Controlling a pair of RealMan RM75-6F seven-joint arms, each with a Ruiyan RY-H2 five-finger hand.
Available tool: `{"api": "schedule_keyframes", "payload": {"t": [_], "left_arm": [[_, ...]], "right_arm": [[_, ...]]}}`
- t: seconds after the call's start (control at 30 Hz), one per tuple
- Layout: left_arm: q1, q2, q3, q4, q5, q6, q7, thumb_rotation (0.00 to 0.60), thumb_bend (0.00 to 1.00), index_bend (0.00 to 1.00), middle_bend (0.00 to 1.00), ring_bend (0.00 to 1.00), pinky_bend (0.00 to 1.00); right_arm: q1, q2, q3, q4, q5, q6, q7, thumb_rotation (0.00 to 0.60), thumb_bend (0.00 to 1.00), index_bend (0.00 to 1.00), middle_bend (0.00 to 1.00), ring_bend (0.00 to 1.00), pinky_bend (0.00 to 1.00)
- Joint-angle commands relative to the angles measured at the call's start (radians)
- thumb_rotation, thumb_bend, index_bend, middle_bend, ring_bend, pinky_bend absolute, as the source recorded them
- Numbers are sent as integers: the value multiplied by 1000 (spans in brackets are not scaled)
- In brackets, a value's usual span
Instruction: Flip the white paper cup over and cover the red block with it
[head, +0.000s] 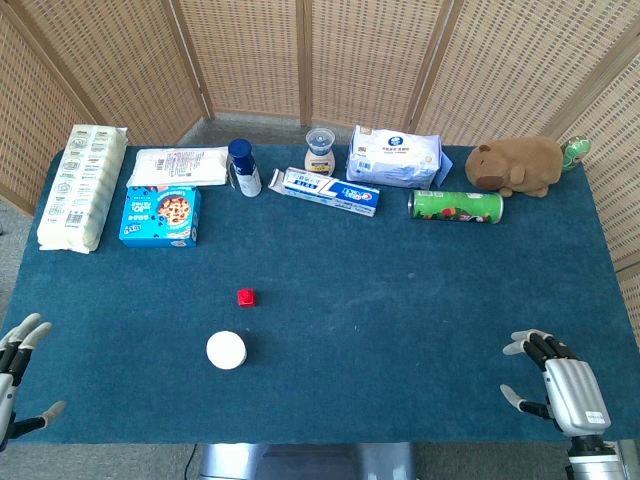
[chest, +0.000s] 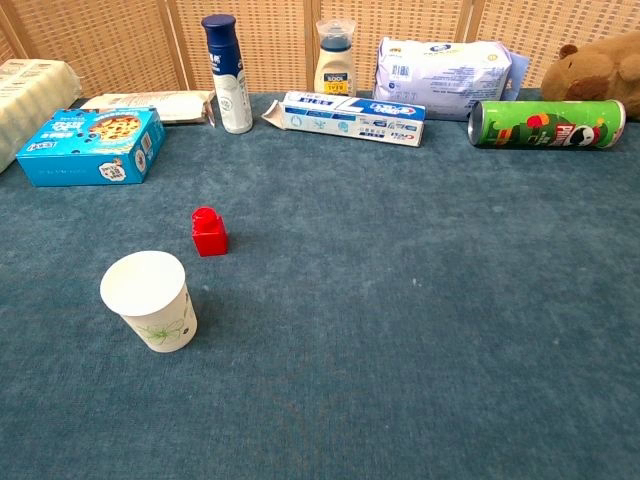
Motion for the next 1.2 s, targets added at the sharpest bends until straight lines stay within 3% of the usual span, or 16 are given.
{"api": "schedule_keyframes", "payload": {"t": [0.03,0.6,0.83,1.03,1.2], "left_arm": [[-8,-6,-16,-8,-12,-24,16,584,75,42,40,0,169],[-11,30,-55,-29,-30,-78,49,582,75,42,40,0,167],[-84,15,-79,-54,-1,-199,154,583,82,79,40,0,165],[-188,11,-107,-110,-35,-374,296,581,178,155,40,0,128],[-280,-75,-153,-153,-105,-503,481,580,177,155,40,0,98]], "right_arm": [[1,-1,1,0,6,-3,-4,600,260,384,299,233,286],[5,2,9,-21,20,4,-21,600,260,384,299,233,286],[-7,7,5,-21,31,17,-17,600,261,384,300,234,287],[-24,19,0,-20,25,43,-4,600,260,384,299,233,286],[-48,35,-7,-11,23,76,18,600,259,384,299,233,286]]}}
